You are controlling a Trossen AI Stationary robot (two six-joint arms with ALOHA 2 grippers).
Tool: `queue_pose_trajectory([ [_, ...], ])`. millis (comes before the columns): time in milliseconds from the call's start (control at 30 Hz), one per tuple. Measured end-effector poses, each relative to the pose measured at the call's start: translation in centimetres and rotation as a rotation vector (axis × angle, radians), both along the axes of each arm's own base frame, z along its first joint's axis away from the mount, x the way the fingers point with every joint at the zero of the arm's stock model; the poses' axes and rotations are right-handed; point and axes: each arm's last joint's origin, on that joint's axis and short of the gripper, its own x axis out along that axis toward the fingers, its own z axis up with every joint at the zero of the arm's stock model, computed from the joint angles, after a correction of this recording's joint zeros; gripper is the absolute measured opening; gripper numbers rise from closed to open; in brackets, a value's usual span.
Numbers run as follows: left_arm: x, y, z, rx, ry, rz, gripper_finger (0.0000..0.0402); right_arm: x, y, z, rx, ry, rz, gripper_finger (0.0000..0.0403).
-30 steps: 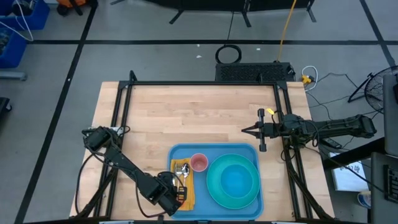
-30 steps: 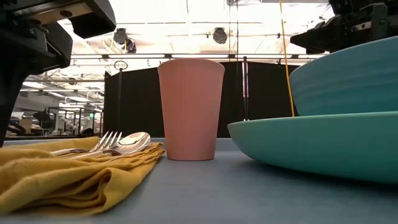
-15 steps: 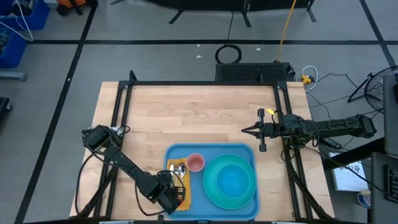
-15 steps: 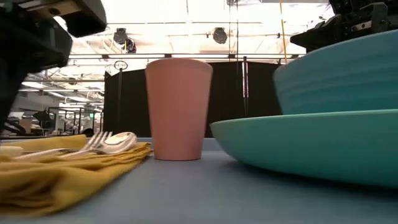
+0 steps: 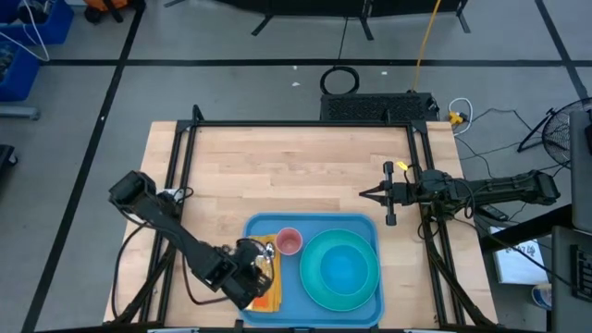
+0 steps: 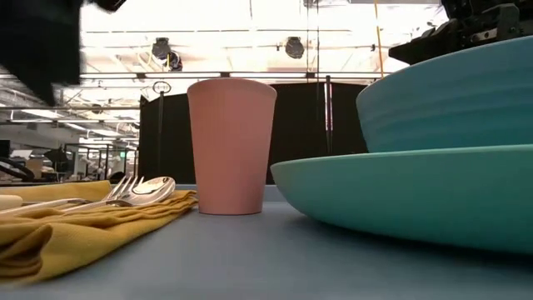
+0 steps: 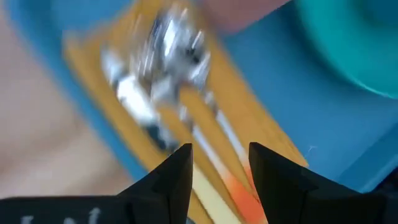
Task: Set up tray
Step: Return to Home Position
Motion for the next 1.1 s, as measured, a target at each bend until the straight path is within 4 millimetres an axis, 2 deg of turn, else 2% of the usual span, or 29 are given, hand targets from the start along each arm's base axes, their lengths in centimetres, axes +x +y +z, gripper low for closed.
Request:
queue_pose_trajectory([
  [200,0.2,0.5,1.6,0.337,-0.085,-0.498,0.0144,0.0,0.0,0.1,-0.002,-0.009,0.0,0.0],
  [333,0.6,0.8,2.7,0.519,-0.121,-0.749,0.0093,-0.1,0.0,0.3,-0.001,-0.028,0.0,0.0],
  [433,1.0,1.9,3.9,0.608,-0.129,-0.891,0.0038,-0.2,0.0,0.4,-0.001,-0.033,0.003,0.0],
  [500,1.6,3.2,5.0,0.644,-0.154,-0.968,0.0011,-0.2,0.0,0.4,-0.001,-0.033,0.014,0.0],
  [667,3.6,8.5,8.5,0.691,-0.293,-1.142,0.0004,-0.2,0.2,0.6,0.003,-0.054,0.083,0.0],
  [733,3.7,10.8,10.1,0.712,-0.358,-1.185,0.0003,-0.2,0.3,0.7,0.011,-0.066,0.108,0.0],
  [900,1.4,15.8,14.4,0.839,-0.463,-1.138,0.0003,-0.4,0.4,0.9,0.032,-0.086,0.132,0.0],
  [1000,-1.3,18.2,15.6,0.891,-0.527,-1.127,0.0002,-0.6,0.4,0.9,0.038,-0.085,0.132,0.0],
  [1100,-4.2,20.2,15.7,0.949,-0.642,-1.08,0.0002,-0.7,0.4,1.0,0.059,-0.089,0.132,0.0],
])
